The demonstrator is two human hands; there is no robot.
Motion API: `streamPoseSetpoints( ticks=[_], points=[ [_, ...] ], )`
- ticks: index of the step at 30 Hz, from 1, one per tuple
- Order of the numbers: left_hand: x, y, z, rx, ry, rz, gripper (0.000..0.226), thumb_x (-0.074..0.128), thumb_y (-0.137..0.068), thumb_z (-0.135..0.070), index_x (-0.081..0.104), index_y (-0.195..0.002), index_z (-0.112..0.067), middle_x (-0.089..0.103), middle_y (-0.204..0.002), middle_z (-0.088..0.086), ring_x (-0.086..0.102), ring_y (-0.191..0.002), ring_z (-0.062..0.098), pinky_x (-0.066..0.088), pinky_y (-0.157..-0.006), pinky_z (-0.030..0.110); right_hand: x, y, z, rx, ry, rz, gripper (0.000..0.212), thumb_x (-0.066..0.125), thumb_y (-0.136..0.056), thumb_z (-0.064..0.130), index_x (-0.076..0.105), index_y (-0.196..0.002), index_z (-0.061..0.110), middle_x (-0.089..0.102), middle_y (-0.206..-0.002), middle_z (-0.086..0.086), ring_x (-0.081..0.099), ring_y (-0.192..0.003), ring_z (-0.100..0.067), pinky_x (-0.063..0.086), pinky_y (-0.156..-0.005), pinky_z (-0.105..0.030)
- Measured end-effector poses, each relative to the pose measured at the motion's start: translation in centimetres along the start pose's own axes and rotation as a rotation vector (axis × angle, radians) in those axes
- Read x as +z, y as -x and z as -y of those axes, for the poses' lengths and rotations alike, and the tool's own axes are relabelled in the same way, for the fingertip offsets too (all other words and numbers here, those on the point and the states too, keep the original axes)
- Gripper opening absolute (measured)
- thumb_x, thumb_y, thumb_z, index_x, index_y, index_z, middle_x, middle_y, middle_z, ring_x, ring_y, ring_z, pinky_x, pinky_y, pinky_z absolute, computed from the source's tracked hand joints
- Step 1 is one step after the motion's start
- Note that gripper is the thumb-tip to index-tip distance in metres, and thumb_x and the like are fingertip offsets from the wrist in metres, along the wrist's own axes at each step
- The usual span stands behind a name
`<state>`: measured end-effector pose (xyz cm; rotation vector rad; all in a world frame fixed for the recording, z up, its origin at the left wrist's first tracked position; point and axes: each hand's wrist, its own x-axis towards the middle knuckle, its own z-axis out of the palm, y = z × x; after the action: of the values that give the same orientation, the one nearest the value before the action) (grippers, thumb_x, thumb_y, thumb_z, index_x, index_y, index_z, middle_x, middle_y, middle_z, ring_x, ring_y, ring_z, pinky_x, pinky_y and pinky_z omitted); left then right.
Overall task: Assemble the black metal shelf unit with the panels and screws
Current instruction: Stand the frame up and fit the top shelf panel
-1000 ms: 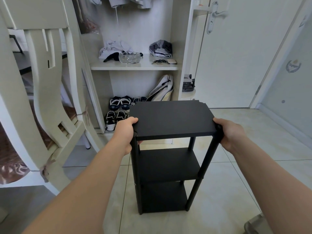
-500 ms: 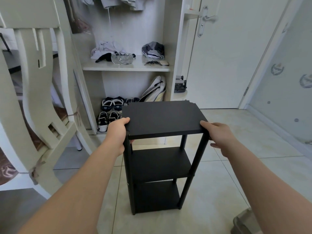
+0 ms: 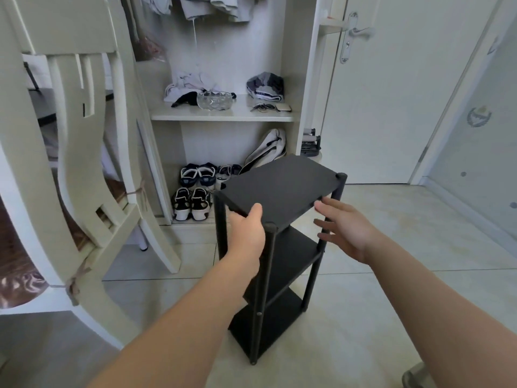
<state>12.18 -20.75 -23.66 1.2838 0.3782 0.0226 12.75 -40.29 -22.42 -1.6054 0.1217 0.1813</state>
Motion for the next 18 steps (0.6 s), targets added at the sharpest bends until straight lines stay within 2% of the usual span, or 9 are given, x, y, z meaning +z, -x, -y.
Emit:
streamPoseSetpoints(
  ticks=[3, 6, 7, 9, 10, 12, 14, 16, 18],
  points=[
    [-0.6, 0.1, -0.7, -0.064, -0.282, 0.060, 0.045, 0.055, -0.092, -0.060, 0.057, -0.115, -0.021, 0.067, -0.107, -0.007, 0.063, -0.096, 0.014, 0.049, -0.077, 0.033, 0.7, 0.4, 0.1, -0.024, 0.026, -0.085, 0.053, 0.064, -0.098, 0.042, 0.050, -0.145, 0.022, 0.064, -0.133, 0.004, 0.069, -0.110, -0.019, 0.058, -0.092, -0.039],
    [-2.6, -1.6, -2.2, 0.112, -0.360, -0.174, 0.060, 0.052, -0.086, -0.070, 0.052, -0.110, -0.015, 0.059, -0.103, -0.003, 0.057, -0.096, 0.018, 0.043, -0.073, 0.034, 1.4, 1.1, 0.1, -0.021, 0.066, -0.144, 0.056, 0.064, -0.098, 0.041, 0.047, -0.148, 0.022, 0.070, -0.117, 0.000, 0.075, -0.093, -0.019, 0.059, -0.073, -0.032],
    [-3.4, -2.6, -2.7, 0.164, -0.343, -0.227, 0.062, 0.053, -0.085, -0.069, 0.053, -0.111, -0.013, 0.059, -0.105, 0.000, 0.057, -0.100, 0.021, 0.045, -0.076, 0.037, 1.8, 1.4, 0.0, -0.019, 0.059, -0.139, 0.056, 0.064, -0.098, 0.041, 0.046, -0.148, 0.023, 0.071, -0.114, -0.001, 0.076, -0.089, -0.019, 0.059, -0.069, -0.031],
    [-4.4, -4.1, -3.4, 0.178, -0.329, -0.168, 0.063, 0.054, -0.088, -0.067, 0.054, -0.124, -0.016, 0.059, -0.119, 0.002, 0.054, -0.115, 0.025, 0.043, -0.098, 0.043, 2.7, 1.8, -0.1, -0.025, 0.030, -0.108, 0.058, 0.064, -0.098, 0.038, 0.041, -0.150, 0.026, 0.072, -0.110, -0.003, 0.077, -0.085, -0.020, 0.059, -0.065, -0.031],
    [-4.6, -4.5, -3.4, 0.145, -0.315, -0.083, 0.061, 0.051, -0.091, -0.065, 0.053, -0.130, -0.018, 0.058, -0.124, 0.000, 0.052, -0.118, 0.023, 0.039, -0.102, 0.041, 3.2, 1.9, -0.1, -0.029, 0.018, -0.093, 0.058, 0.064, -0.099, 0.037, 0.039, -0.150, 0.027, 0.072, -0.110, -0.003, 0.077, -0.084, -0.021, 0.060, -0.065, -0.031],
    [-4.5, -4.8, -2.9, 0.090, -0.315, 0.063, 0.052, 0.046, -0.096, -0.062, 0.056, -0.128, -0.022, 0.059, -0.116, -0.006, 0.052, -0.110, 0.017, 0.035, -0.097, 0.036, 4.4, 1.8, -0.1, -0.040, -0.006, -0.085, 0.054, 0.065, -0.099, 0.034, 0.039, -0.146, 0.029, 0.070, -0.111, -0.003, 0.077, -0.081, -0.021, 0.061, -0.065, -0.031],
    [-4.3, -4.6, -2.3, 0.114, -0.351, 0.082, 0.043, 0.049, -0.097, -0.057, 0.060, -0.115, -0.021, 0.060, -0.103, -0.007, 0.055, -0.101, 0.016, 0.036, -0.088, 0.033, 5.3, 1.5, -0.3, -0.057, -0.051, -0.116, 0.048, 0.067, -0.098, 0.026, 0.042, -0.138, 0.028, 0.069, -0.116, -0.001, 0.077, -0.085, -0.022, 0.063, -0.069, -0.035],
    [-4.2, -4.4, -1.9, 0.128, -0.338, 0.090, 0.035, 0.058, -0.094, -0.048, 0.063, -0.106, -0.016, 0.064, -0.098, -0.005, 0.060, -0.097, 0.015, 0.038, -0.075, 0.027, 5.3, 1.0, -0.4, -0.059, -0.129, -0.137, 0.044, 0.067, -0.097, 0.014, 0.046, -0.134, 0.024, 0.070, -0.121, -0.001, 0.075, -0.096, -0.024, 0.063, -0.083, -0.044],
    [-4.0, -3.9, -1.5, 0.097, -0.319, 0.154, 0.027, 0.066, -0.091, -0.042, 0.065, -0.102, -0.018, 0.067, -0.091, -0.006, 0.063, -0.086, 0.012, 0.041, -0.071, 0.025, 4.3, 0.4, -0.3, -0.058, -0.232, -0.132, 0.039, 0.064, -0.096, 0.004, 0.055, -0.132, 0.016, 0.073, -0.119, -0.005, 0.074, -0.101, -0.025, 0.060, -0.091, -0.043]
  ],
)
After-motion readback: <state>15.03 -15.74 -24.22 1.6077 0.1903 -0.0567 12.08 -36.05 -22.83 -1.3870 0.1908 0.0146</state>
